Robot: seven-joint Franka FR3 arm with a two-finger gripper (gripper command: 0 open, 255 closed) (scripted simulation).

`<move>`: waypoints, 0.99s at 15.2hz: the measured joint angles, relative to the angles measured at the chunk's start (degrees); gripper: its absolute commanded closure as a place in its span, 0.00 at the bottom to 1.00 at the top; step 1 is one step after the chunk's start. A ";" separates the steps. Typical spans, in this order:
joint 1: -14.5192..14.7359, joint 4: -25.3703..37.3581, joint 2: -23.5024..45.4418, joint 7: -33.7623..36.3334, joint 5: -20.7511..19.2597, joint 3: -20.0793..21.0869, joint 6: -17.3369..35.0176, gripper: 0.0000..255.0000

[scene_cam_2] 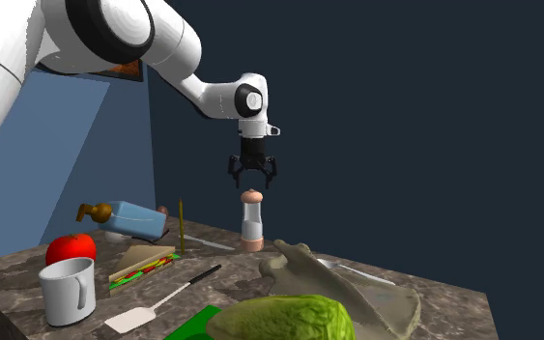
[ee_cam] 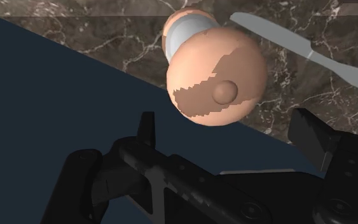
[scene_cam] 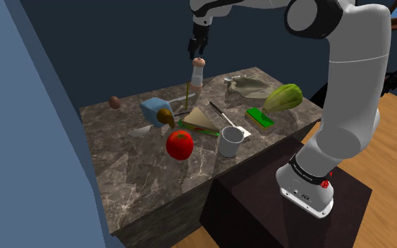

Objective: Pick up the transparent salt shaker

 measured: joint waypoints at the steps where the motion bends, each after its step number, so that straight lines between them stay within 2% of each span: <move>1: 0.03 -0.36 -0.06 0.00 0.02 0.00 0.80 0.00; 4: -0.10 -1.90 0.36 -0.44 0.17 0.06 2.93 0.00; 5: -0.06 -1.56 0.54 -0.25 0.18 0.04 2.74 1.00; 15: -0.07 -1.24 0.60 -0.16 0.22 0.02 1.98 1.00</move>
